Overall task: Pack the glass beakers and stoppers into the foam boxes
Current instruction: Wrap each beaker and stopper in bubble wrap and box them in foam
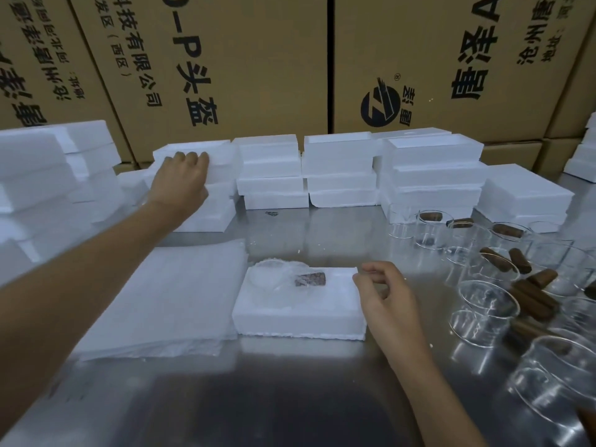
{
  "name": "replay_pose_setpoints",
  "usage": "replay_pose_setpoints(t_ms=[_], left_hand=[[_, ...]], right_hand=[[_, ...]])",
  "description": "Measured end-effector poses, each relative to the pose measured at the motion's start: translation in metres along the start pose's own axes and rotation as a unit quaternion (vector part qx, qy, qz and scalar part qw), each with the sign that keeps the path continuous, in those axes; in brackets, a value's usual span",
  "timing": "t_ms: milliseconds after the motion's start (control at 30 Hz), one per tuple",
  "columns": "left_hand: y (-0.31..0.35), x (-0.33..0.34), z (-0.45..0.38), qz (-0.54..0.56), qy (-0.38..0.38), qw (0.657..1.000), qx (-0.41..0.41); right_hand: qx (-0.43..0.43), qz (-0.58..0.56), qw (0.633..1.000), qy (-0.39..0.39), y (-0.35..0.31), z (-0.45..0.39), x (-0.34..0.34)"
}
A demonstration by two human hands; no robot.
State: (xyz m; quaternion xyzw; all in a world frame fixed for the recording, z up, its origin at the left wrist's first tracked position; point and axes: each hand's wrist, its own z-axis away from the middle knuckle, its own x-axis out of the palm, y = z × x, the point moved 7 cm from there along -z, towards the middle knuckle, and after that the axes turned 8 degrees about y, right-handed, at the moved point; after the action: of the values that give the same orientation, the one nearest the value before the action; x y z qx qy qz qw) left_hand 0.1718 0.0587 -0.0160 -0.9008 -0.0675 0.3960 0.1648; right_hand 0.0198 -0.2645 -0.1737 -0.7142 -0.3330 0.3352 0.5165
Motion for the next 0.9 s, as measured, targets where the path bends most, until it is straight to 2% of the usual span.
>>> replay_pose_setpoints(t_ms=[233,367,567,900], left_hand=[[0.095,-0.122,0.051,0.096,0.092,0.988,0.074],[0.137,-0.161,0.109,0.185,0.116,0.973,0.069],[0.163,-0.138,0.156,0.253,0.048,0.966,0.02],[0.163,-0.116,0.173,0.293,-0.01,0.956,0.022]], right_hand=[[0.042,-0.028,0.999,0.001,-0.003,0.001,-0.006],[0.088,-0.067,0.994,0.014,-0.004,0.001,-0.013],[0.171,-0.153,0.973,0.031,-0.002,-0.002,-0.018],[0.189,-0.136,0.972,0.037,-0.004,-0.002,-0.019]])
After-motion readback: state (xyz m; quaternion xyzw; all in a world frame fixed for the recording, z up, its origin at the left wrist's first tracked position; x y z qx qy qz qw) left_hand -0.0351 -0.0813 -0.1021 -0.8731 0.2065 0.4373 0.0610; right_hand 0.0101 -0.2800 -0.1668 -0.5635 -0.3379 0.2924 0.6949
